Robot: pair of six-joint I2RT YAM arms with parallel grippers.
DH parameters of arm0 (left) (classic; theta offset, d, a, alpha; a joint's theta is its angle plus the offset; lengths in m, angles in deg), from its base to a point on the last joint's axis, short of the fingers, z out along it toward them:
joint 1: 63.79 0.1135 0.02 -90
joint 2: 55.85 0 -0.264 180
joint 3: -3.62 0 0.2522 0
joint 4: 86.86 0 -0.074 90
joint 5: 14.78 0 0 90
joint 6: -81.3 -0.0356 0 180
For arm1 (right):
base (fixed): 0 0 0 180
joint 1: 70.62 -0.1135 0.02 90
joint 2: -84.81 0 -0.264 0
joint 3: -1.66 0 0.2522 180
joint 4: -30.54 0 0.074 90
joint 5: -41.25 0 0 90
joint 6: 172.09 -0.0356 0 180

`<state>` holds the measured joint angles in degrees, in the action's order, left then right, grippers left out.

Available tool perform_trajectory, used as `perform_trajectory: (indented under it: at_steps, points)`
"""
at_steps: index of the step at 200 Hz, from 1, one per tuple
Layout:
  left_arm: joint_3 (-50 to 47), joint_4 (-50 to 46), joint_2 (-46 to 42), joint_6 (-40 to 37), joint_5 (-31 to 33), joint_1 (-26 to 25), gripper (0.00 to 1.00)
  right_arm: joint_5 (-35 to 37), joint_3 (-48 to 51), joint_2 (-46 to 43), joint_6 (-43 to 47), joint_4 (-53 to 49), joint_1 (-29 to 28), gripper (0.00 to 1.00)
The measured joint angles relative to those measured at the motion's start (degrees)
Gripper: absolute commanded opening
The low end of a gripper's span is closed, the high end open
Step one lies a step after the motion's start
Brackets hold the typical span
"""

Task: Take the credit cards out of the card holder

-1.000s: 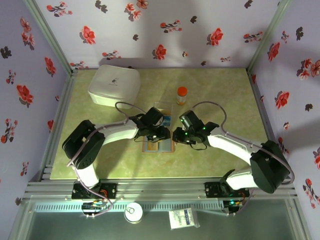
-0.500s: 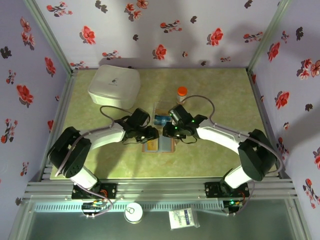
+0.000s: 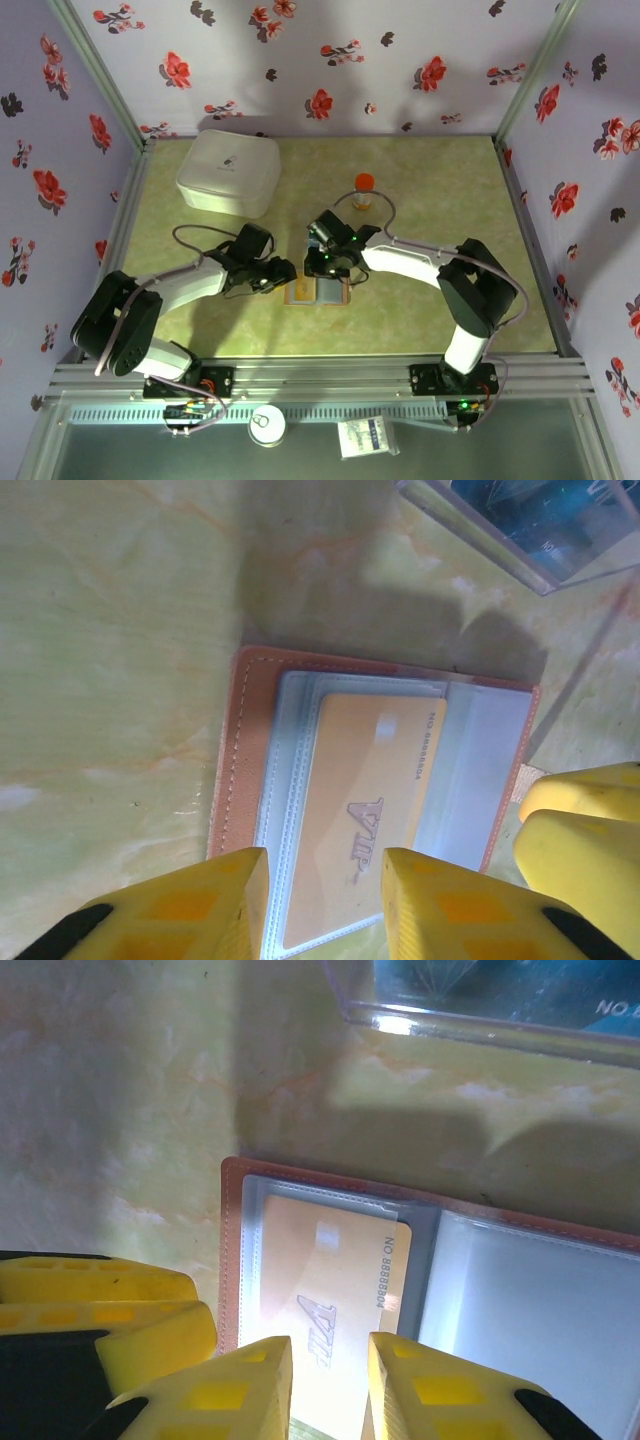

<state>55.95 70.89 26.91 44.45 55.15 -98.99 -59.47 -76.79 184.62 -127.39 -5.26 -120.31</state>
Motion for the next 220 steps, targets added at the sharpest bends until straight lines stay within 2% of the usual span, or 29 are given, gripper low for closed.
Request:
perform_trajectory:
  at_steps: [22,58,90,146,220]
  points:
    - [-0.1,1.0,0.0,0.0,-0.5,0.0,0.29,0.0,0.0,0.3,-0.2,-0.2,-0.2,0.27]
    - [-0.1,2.4,1.0,0.2,-1.2,0.2,0.15,0.0,0.0,0.5,-0.2,-0.2,-0.2,0.26]
    - [-0.1,3.5,3.0,0.0,-1.6,0.2,0.08,-0.6,0.0,1.7,-0.3,-0.2,-0.2,0.24]
    - [-0.1,3.8,4.5,0.0,-1.7,0.2,0.01,-1.8,0.0,3.4,-0.4,0.9,-0.2,0.19]
    - [-0.1,3.7,6.0,-1.0,-2.1,0.6,0.00,-2.4,0.0,5.0,-0.4,1.6,-0.2,0.24]
